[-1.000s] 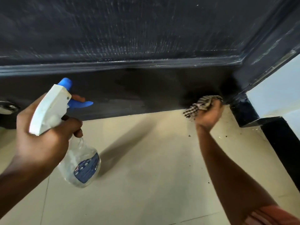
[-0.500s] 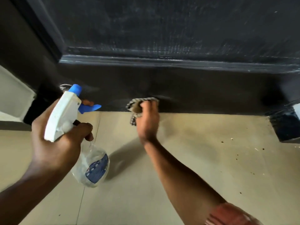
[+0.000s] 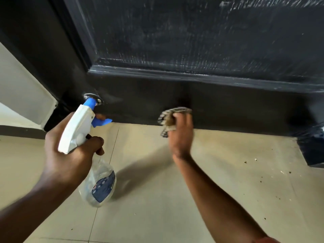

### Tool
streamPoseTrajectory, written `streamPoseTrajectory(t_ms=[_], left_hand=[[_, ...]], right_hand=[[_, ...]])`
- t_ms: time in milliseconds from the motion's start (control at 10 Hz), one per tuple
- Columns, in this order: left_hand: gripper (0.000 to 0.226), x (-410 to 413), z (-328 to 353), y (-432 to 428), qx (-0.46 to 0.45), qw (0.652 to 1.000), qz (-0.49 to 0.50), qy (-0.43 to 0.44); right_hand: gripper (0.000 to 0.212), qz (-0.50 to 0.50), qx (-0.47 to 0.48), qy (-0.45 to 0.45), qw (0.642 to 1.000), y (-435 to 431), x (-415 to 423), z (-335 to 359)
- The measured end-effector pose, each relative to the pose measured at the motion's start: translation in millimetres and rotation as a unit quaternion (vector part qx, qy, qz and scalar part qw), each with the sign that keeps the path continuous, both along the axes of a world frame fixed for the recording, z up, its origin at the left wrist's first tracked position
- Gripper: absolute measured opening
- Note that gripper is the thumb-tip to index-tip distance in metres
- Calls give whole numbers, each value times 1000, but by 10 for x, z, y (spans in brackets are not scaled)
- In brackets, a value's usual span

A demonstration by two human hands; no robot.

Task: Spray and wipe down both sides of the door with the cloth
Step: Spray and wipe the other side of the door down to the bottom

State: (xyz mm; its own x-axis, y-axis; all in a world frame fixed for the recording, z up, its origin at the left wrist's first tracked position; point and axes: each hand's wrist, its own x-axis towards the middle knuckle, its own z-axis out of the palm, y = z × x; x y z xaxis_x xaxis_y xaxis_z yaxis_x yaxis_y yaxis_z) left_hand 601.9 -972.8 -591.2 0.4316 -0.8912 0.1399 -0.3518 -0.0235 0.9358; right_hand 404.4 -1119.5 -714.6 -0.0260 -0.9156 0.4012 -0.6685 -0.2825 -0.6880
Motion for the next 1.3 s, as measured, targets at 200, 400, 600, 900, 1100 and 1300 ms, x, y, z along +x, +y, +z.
streamPoseTrajectory(t_ms=[200,400,600,900,1100,1300], left_hand=[[40,-201,305,65,2,999,21,30],[46,-130,342,113,5,999,20,38],[49,-199,383,210,13,997,53,55],[51,-243,432,292,5,998,41,44],[90,-376,596,282,25,998,38,36],[64,-528,749,272,14,999,10,28]], right_hand=[[34,-261,6,-46,964,-196,-1100,35],[27,-215,-43,-80,972,-164,-822,38],[18,26,-54,-15,998,32,474,-41],[28,121,-124,152,973,138,1119,331],[37,10,-135,89,987,-17,211,482],[36,-153,-102,-27,983,-90,-592,676]])
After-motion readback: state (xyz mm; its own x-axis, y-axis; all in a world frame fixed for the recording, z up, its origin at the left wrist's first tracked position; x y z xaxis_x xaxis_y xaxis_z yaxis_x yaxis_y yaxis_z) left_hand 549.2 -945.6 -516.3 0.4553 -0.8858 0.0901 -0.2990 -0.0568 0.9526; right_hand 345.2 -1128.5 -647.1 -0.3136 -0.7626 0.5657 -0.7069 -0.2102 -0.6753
